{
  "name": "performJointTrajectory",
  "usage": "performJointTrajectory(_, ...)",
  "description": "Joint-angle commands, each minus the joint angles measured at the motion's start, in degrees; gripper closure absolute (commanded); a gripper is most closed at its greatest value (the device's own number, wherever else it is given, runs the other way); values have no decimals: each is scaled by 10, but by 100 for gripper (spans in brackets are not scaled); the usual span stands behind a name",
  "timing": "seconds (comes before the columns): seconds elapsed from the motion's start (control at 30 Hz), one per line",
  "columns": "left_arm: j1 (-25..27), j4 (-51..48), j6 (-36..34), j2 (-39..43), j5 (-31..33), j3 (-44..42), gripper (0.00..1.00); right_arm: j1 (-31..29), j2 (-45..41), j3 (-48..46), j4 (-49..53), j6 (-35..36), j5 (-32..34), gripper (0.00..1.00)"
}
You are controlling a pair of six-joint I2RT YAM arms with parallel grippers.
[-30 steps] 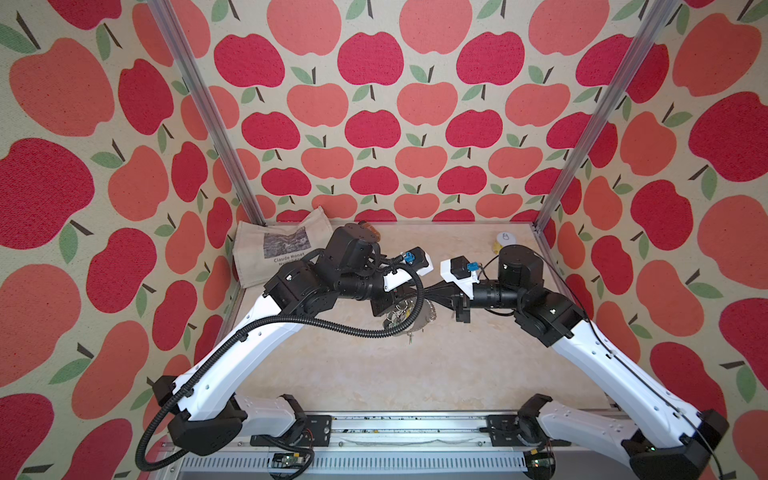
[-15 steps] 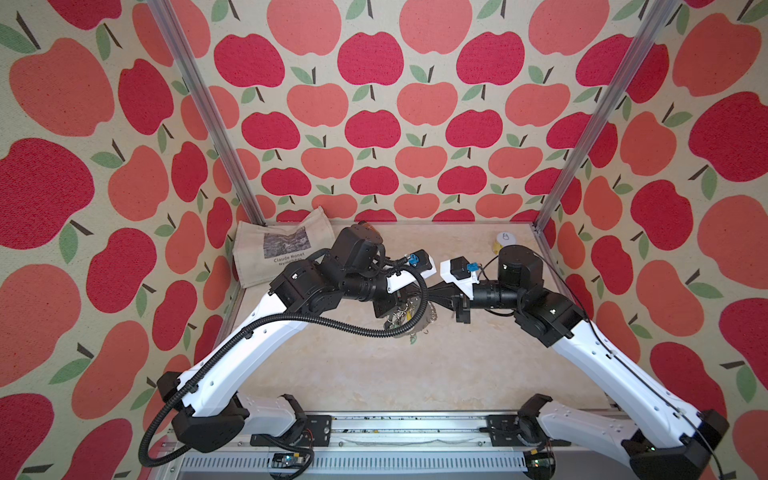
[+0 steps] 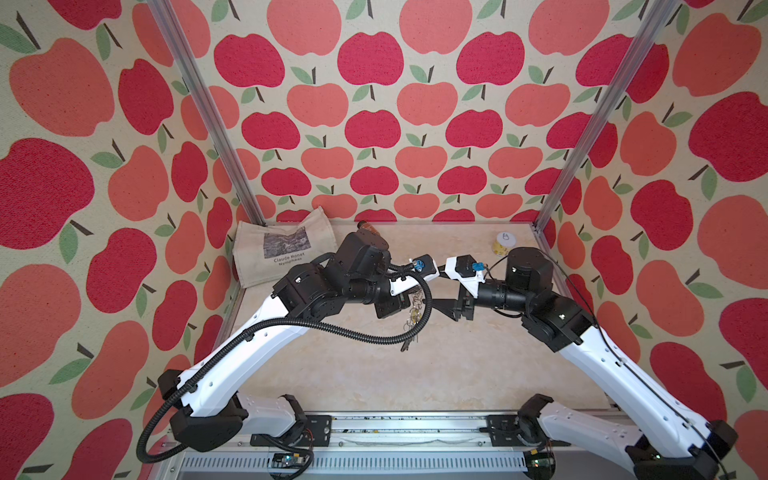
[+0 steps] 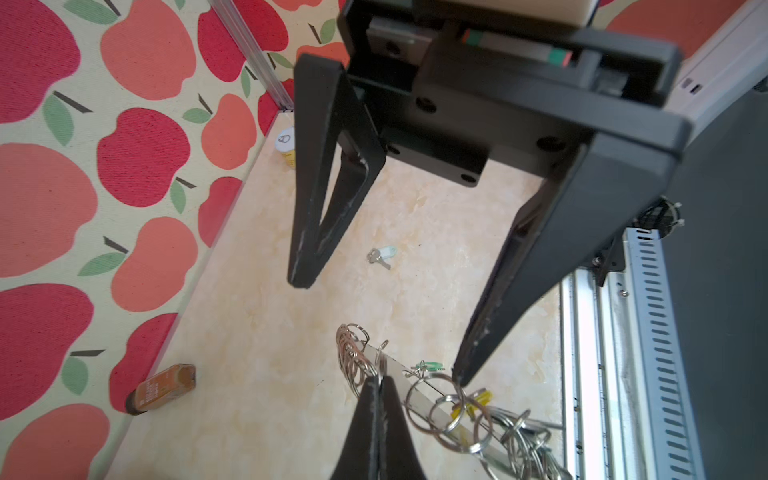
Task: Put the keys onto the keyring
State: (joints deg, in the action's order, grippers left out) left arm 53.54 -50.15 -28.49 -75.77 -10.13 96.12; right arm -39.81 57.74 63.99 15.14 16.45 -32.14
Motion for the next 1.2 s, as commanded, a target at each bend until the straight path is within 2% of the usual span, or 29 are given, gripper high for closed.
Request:
performJointTrajectory(0.0, 21, 54, -27, 11, 104, -8, 100, 11, -25, -20, -18, -23, 42, 24)
performJointTrajectory(0.13, 29, 32, -20, -9, 112, 6, 100, 12, -21, -26, -37, -59, 24, 23)
performJointTrajectory(0.2, 30, 40, -19, -4, 101, -4, 100, 12, -16, -26, -40, -69, 23, 26)
performJointTrajectory(0.4, 31, 32, -15, 3, 71, -3, 100, 15, -10, -13, -20, -54, -31, 60)
performJointTrajectory(0.47, 32, 24, -12, 4, 58, 1, 100, 16, -9, -5, -12, -46, -51, 65)
performJointTrajectory(0.67, 38, 4, -5, 0, 40, 17, 100, 16, 4, 20, 21, -25, -87, 67)
performJointTrajectory(0.9, 42, -12, -6, -2, 38, 28, 100, 16, 2, 32, 49, 0, -65, 71)
performJointTrajectory(1.17, 50, -17, -7, -14, 45, 41, 100, 12, 15, 33, 53, -6, -84, 73)
